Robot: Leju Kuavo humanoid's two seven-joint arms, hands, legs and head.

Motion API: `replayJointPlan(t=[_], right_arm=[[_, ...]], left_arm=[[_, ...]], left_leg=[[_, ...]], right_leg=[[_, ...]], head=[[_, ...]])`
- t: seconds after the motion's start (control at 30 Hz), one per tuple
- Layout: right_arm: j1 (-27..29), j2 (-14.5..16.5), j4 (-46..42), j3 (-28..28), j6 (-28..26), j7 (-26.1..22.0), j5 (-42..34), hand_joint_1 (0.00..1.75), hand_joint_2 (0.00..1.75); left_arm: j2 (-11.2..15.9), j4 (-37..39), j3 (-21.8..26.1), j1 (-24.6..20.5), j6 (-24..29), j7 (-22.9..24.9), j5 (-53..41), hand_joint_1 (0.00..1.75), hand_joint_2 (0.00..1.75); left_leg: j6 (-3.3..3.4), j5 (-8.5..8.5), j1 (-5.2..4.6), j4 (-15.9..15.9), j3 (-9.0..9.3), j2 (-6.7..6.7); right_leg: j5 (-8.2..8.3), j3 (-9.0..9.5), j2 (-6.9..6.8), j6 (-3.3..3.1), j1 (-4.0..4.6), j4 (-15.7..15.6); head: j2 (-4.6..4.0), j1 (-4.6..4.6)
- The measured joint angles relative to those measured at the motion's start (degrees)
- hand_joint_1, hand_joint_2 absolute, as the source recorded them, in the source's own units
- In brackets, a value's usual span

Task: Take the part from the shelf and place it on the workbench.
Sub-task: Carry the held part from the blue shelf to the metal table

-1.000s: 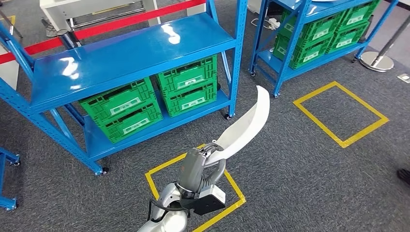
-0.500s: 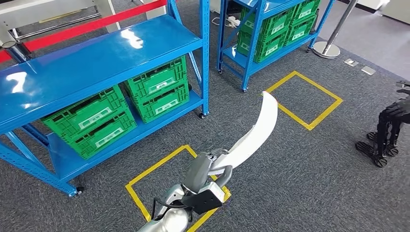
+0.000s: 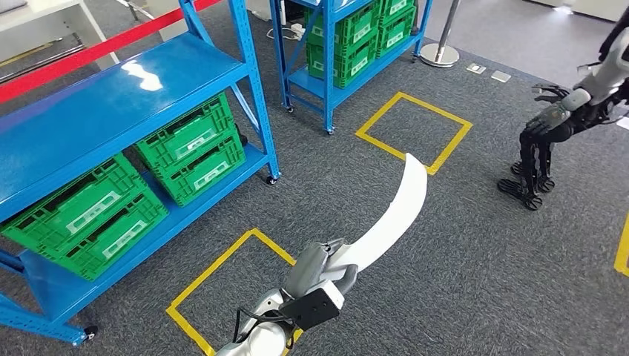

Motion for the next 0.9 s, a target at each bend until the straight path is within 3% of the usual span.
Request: replayJointPlan(t=[0.07, 0.1, 0.13, 0.2, 0.27, 0.33, 0.37, 0.4, 0.43, 0.47, 0.53, 0.6, 0.63, 0.7, 0.77, 0.83, 0.9], right_arm=[[-0.1, 0.0, 0.0, 0.0, 0.0, -0.2, -0.2, 0.0, 0.0], [-0.1, 0.0, 0.0, 0.0, 0.0, -0.5, -0.4, 0.0, 0.0], [-0.1, -0.1, 0.0, -0.1, 0.0, -0.8, -0.5, 0.0, 0.0], [-0.1, -0.2, 0.0, -0.2, 0.2, -1.2, -0.3, 0.0, 0.0], [-0.2, -0.3, 0.0, -0.2, 0.4, -1.1, 0.4, 0.0, 0.0], [-0.3, -0.4, 0.0, -0.2, 0.4, -0.4, 1.0, 0.0, 0.0], [-0.2, -0.4, 0.0, -0.2, 0.3, -0.1, 1.1, 0.0, 0.0], [0.0, -0.4, 0.0, -0.2, 0.0, 0.1, 1.0, 0.0, 0.0], [0.1, -0.4, 0.0, -0.2, -0.3, 0.2, 0.8, 0.0, 0.0], [0.1, -0.4, 0.0, -0.2, -0.6, 0.2, 0.5, 0.0, 0.0], [-0.1, -0.4, 0.0, -0.2, -1.2, 0.1, -0.1, 0.0, 0.0], [-0.2, -0.4, 0.0, -0.3, -1.9, -0.1, -0.7, 0.0, 0.0], [-0.2, -0.4, 0.0, -0.4, -2.3, -0.2, -1.0, 0.0, 0.0], [-0.1, -0.5, 0.0, -0.6, -3.1, -0.6, -1.9, 0.0, 0.0], [-0.4, -0.6, 0.0, -1.3, -3.9, -1.3, -3.1, 0.0, 0.0], [-0.5, -0.6, 0.0, -1.8, -4.6, -1.8, -3.5, 0.0, 0.0], [-0.2, -0.7, 0.0, -2.0, -5.1, -1.8, -3.2, 0.0, 0.0]], left_arm=[[0.4, 0.0, 0.0, 0.5, -0.3, 0.0, 0.0, 1.75, 1.75], [0.5, 0.0, 0.0, 0.7, -0.5, 0.0, -0.1, 1.75, 1.75], [0.5, 0.0, 0.0, 0.8, -0.6, 0.0, -0.3, 1.75, 1.75], [0.5, 0.1, 0.0, 0.8, -0.8, 0.1, -0.6, 1.75, 1.75], [0.5, 0.0, 0.0, 0.8, -0.7, 0.3, -1.1, 1.75, 1.75], [0.6, -0.3, 0.0, 1.3, -0.1, 0.8, -1.6, 1.75, 1.75], [0.7, -0.6, 0.1, 1.7, 0.3, 1.0, -1.7, 1.75, 1.75], [0.8, -0.9, 0.3, 2.0, 0.6, 1.1, -1.7, 1.75, 1.75], [0.9, -1.2, 0.5, 2.3, 0.8, 1.2, -1.5, 1.75, 1.75], [0.9, -1.4, 0.7, 2.6, 0.9, 1.1, -1.4, 1.75, 1.75], [1.2, -1.4, 1.1, 3.2, 0.9, 1.1, -1.2, 1.75, 1.75], [1.4, -1.2, 1.3, 3.6, 0.8, 0.8, -1.1, 1.75, 1.75], [1.5, -1.1, 1.4, 3.6, 0.6, 0.5, -1.1, 1.75, 1.75], [1.5, -1.1, 1.4, 3.6, 0.0, 0.0, -1.0, 1.75, 1.75], [1.4, -1.0, 1.4, 3.6, -0.4, -0.6, -0.7, 1.75, 1.75], [1.4, -0.8, 1.4, 3.5, -0.7, -1.2, -0.1, 1.75, 1.75], [1.2, -0.7, 1.4, 3.4, -0.9, -2.0, 1.0, 1.75, 1.75]], left_leg=[[-0.08, -3.58, 0.01, 7.2, -3.19, -1.8], [-0.07, -4.21, 0.01, 9.6, -4.32, -2.05], [-0.02, -3.69, 0.02, 10.1, -4.6, -2.19], [0.2, 0.05, 0.15, 4.8, -2.25, -3.13], [0.47, 2.79, 0.36, -2.0, 0.63, -5.63], [0.93, 3.07, 0.26, -4.2, 1.38, -6.72], [1.34, 3.25, 0.19, -4.3, 1.41, -6.14], [1.82, 3.46, 0.16, -4.5, 1.52, -5.49], [2.3, 3.71, 0.18, -4.7, 1.63, -4.87], [2.7, 3.93, 0.24, -4.9, 1.7, -4.15], [3.17, 4.02, 0.08, -5.1, 1.65, -2.55], [3.37, 3.9, -0.14, -5.1, 1.57, -0.79], [3.39, 3.83, -0.22, -5.1, 1.57, 0.02], [3.26, 3.61, -0.28, -5.0, 1.71, 1.45], [2.79, 3.21, -0.57, -4.8, 1.87, 2.64], [2.18, 2.96, -0.81, -4.8, 2.11, 3.6], [1.56, 2.77, -0.8, -4.9, 2.48, 4.16]], right_leg=[[0.11, -0.12, 1.45, -0.3, 0.08, 0.0], [0.12, -0.16, 2.24, -0.31, 0.11, 0.1], [0.15, -0.18, 3.07, -0.29, 0.1, 0.1], [0.2, -0.21, 4.77, -0.06, 0.0, 0.3], [0.27, -0.48, 6.38, 0.55, 0.04, 0.6], [0.52, -0.87, 7.61, 1.42, -0.03, 0.6], [0.73, -1.03, 8.19, 1.89, -0.16, 0.4], [0.8, -1.16, 7.95, 2.21, -0.28, 0.3], [0.46, -1.52, 6.88, 2.44, -0.23, 0.9], [-0.59, -2.41, 5.32, 2.59, -0.1, 2.6], [-4.23, -5.66, 2.2, 2.72, 0.17, 9.4], [-6.58, -8.54, 1.47, 2.82, 0.18, 15.6], [-6.2, -8.5, 1.31, 2.8, 0.19, 15.8], [-3.14, -5.01, 0.15, 2.47, 0.35, 10.0], [-0.84, -0.99, -2.22, 1.78, 0.89, 2.9], [-0.52, 0.07, -2.92, 1.12, 1.34, 0.5], [-0.25, -0.01, -1.59, 0.56, 1.22, 0.3]], head=[[0.0, -0.13], [0.0, -0.14], [0.0, -0.15], [0.0, -0.17], [0.0, -0.16], [0.0, -0.15], [0.0, -0.15], [0.0, -0.14], [0.0, -0.02], [0.0, 0.13], [0.0, 0.43], [0.0, 0.46], [0.0, 0.47], [0.0, 0.49], [0.0, 0.5], [0.0, 0.45], [0.0, 0.41]])
